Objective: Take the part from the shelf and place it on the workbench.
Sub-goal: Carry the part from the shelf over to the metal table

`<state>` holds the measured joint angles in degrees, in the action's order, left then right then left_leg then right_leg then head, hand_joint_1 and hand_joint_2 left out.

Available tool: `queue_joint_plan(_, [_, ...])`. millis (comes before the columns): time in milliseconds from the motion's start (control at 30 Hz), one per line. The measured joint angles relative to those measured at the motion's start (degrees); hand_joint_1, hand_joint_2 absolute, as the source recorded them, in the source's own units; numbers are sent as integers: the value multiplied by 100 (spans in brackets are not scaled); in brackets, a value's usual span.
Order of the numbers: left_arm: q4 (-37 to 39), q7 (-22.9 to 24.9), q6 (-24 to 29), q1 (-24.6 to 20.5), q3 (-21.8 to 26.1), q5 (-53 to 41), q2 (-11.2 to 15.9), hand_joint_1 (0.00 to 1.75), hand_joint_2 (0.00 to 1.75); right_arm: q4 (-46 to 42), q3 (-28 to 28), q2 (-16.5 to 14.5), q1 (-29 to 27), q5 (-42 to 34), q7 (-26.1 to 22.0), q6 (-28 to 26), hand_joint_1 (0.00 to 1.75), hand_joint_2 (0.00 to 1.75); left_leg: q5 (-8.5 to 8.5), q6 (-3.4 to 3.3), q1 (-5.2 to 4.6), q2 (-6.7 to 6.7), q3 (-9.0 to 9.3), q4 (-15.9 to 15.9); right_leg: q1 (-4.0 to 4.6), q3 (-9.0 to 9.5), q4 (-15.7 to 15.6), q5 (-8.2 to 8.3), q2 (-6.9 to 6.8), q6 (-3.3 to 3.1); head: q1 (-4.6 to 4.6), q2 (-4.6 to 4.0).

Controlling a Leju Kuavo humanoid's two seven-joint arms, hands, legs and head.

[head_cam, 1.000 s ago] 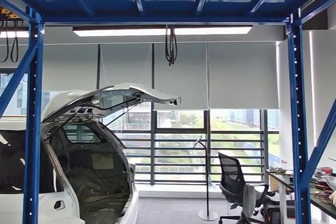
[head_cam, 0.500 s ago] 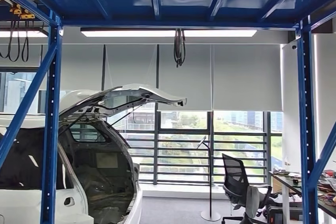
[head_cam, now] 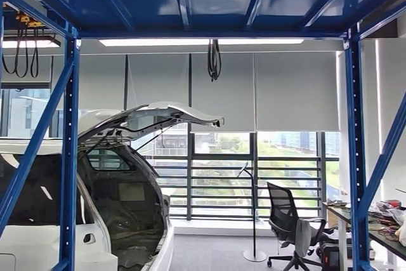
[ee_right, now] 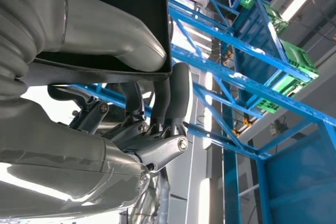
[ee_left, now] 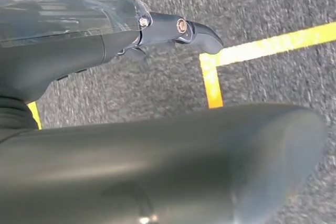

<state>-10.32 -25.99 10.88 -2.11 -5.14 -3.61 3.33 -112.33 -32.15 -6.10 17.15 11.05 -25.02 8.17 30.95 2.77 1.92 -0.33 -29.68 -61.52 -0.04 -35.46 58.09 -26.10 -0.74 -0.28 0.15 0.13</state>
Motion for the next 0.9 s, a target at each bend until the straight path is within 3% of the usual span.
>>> queue_joint_plan(67, [0,-2,1,-9,0,0,10,0,175,-1,2,-2,-4,-3,-13,2,175,175,94,-62,-22,-14,199,373,4,-94,71,65,4,78,-1,0])
queue_joint_plan(133, [0,-2,1,-2,0,-1,15,0,175,1,4,1,-14,-7,-21,5,175,175,66,-174,-41,-4,135,392,-14,-148,87,113,11,160,-1,0])
queue_joint_plan(167, [0,-2,1,-1,0,-2,15,0,175,1,7,3,-19,-11,-24,7,175,175,18,-238,-45,8,82,390,-25,-188,146,26,16,192,-2,1])
queue_joint_plan(233, [0,-4,1,-4,0,-11,16,0,175,1,19,8,-23,-24,-32,12,175,175,-100,-355,-58,35,-46,395,-42,-321,555,-432,24,227,-3,1])
queue_joint_plan(300, [0,-7,1,-6,0,-20,19,0,175,1,30,10,-27,-35,-38,20,175,175,-213,-411,-102,46,-181,390,-44,-466,1273,-931,24,237,-4,0])
queue_joint_plan(333, [0,-7,1,-6,0,-24,21,0,175,2,35,12,-32,-42,-40,23,175,175,-269,-426,-129,52,-248,388,-43,-485,1561,-1025,26,233,-4,0])
queue_joint_plan(367, [0,-7,1,-6,0,-31,25,0,175,2,39,14,-37,-49,-45,26,175,175,-325,-436,-159,56,-320,386,-37,-426,1678,-983,29,217,-4,0])
queue_joint_plan(400, [0,-7,1,-7,0,-39,27,0,175,3,42,15,-41,-57,-55,28,175,175,-382,-445,-188,57,-391,385,-26,-271,1590,-850,34,184,-4,0])
queue_joint_plan(433, [0,-7,1,-7,0,-48,29,0,175,2,45,15,-42,-63,-67,33,175,175,-438,-449,-213,55,-455,384,-5,-22,1307,-691,42,132,-4,0])
queue_joint_plan(500, [0,-7,-1,-7,0,-62,26,0,175,-10,48,12,-34,-72,-89,44,175,175,-533,-439,-247,49,-543,382,62,616,430,-557,58,6,-3,0])
queue_joint_plan(567, [0,-8,-3,-10,0,-69,22,0,175,-32,49,8,-22,-80,-99,53,175,175,-622,-393,-242,49,-595,385,123,1002,-188,-625,68,-60,-1,1])
queue_joint_plan(633, [0,-13,-8,-17,1,-70,32,0,175,-43,55,6,-20,-88,-111,59,175,175,-689,-330,-219,52,-648,387,132,1028,-362,-605,62,-100,-1,1])
queue_joint_plan(667, [0,-14,-12,-18,1,-70,35,0,175,-44,61,5,-22,-92,-120,64,175,175,-641,-302,-213,48,-683,355,123,997,-390,-556,52,-136,-1,1])
queue_joint_plan(733, [0,-15,-17,-13,1,-70,41,0,175,-44,72,2,-29,-99,-143,75,175,175,-278,-248,-191,37,-813,32,93,908,-428,-440,28,-201,1,1])
queue_joint_plan(800, [0,-15,-19,-12,2,-70,39,0,175,-42,81,2,-40,-103,-152,84,175,175,201,-183,-157,33,-1017,-666,94,786,-408,-351,16,-212,2,0])
queue_joint_plan(833, [0,-14,-19,-11,2,-70,40,0,175,-40,84,2,-46,-104,-152,87,175,175,306,-152,-138,33,-1087,-989,92,723,-390,-315,10,-202,2,0])
queue_joint_plan(867, [0,-11,-19,-9,2,-70,41,0,175,-39,85,2,-50,-104,-154,91,175,175,288,-123,-119,33,-1093,-1168,87,659,-365,-286,5,-189,2,0])
queue_joint_plan(900, [0,-7,-18,-8,2,-70,41,0,175,-39,86,2,-52,-106,-158,96,175,175,171,-93,-96,34,-995,-1129,77,597,-330,-266,2,-174,2,0])
